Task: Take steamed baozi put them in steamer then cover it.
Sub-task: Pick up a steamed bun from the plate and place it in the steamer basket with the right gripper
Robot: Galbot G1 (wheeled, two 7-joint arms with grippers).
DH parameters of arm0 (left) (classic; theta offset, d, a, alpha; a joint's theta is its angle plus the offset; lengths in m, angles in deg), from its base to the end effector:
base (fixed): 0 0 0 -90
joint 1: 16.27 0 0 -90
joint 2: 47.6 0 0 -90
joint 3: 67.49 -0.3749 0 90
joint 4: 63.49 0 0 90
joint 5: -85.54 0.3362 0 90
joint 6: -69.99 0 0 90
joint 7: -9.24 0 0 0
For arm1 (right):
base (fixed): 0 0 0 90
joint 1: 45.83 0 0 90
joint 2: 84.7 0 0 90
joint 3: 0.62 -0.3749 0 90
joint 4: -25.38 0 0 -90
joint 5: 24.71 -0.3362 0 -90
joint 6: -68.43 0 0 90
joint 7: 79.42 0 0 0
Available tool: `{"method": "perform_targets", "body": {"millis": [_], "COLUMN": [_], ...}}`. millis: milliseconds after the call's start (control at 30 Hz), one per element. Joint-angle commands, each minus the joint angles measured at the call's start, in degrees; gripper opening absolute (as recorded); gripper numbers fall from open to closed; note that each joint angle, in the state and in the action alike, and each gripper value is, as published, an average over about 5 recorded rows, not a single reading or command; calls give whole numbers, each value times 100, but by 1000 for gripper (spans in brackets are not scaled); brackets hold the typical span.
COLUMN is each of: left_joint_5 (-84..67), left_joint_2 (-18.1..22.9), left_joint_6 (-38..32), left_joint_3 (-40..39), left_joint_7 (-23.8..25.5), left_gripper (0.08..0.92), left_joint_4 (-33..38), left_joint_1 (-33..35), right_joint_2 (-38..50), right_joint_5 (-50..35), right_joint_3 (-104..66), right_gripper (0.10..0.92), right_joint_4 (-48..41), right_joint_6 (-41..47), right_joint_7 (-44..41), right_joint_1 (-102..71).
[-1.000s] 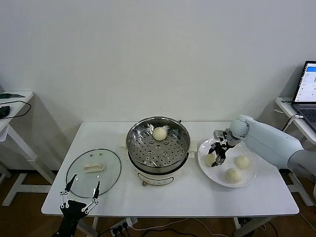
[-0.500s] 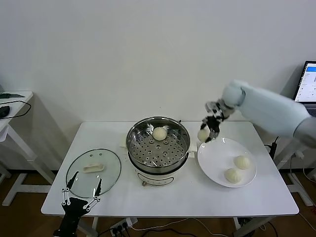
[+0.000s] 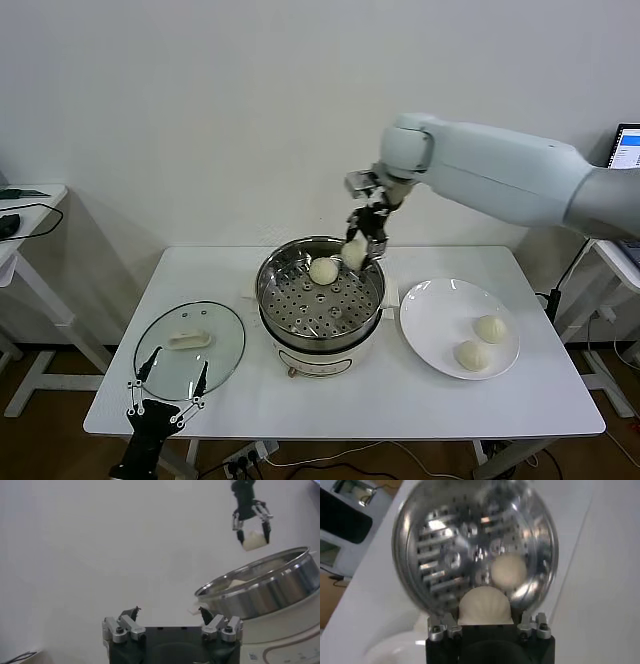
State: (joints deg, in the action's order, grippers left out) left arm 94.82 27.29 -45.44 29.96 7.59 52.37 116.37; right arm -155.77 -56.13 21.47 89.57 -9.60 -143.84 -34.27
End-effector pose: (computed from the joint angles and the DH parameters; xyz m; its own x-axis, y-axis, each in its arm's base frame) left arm 0.0783 0.0974 -0.3578 -0.9769 0.1638 -0.1374 0.0926 0.9032 0.4191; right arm 0.5950 0.0962 0.0055 -0.1000 -0.2485 0.9635 -0.8909 -0.4088 -0.1979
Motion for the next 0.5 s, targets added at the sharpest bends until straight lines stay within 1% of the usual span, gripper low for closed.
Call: {"method": "perform_targets", "body": {"millis": [33,233,500], "left_joint_5": [-4,-6,-5], "left_joint_2": [22,33,34], "left_joint_6": [-5,-33,-61], "left_joint_3": [2,39,56], "left_joint_7": [-3,-3,-7], "left_gripper": [823,823,823], "left_joint_4": [-44,-46,-65], "left_joint_1": [-32,-21,-25], "right_joint_2": [-1055,-1385,-1521], "right_joint_5": [-579,-443,-268], "right_joint_3": [293,307,345], "right_gripper": [672,670,670], "right_joint_4": [-59,-401,-630], "right_joint_6": [505,520,513], "right_joint_7": [726,939,986], "right_joint_1": [-204,-546,-848]}}
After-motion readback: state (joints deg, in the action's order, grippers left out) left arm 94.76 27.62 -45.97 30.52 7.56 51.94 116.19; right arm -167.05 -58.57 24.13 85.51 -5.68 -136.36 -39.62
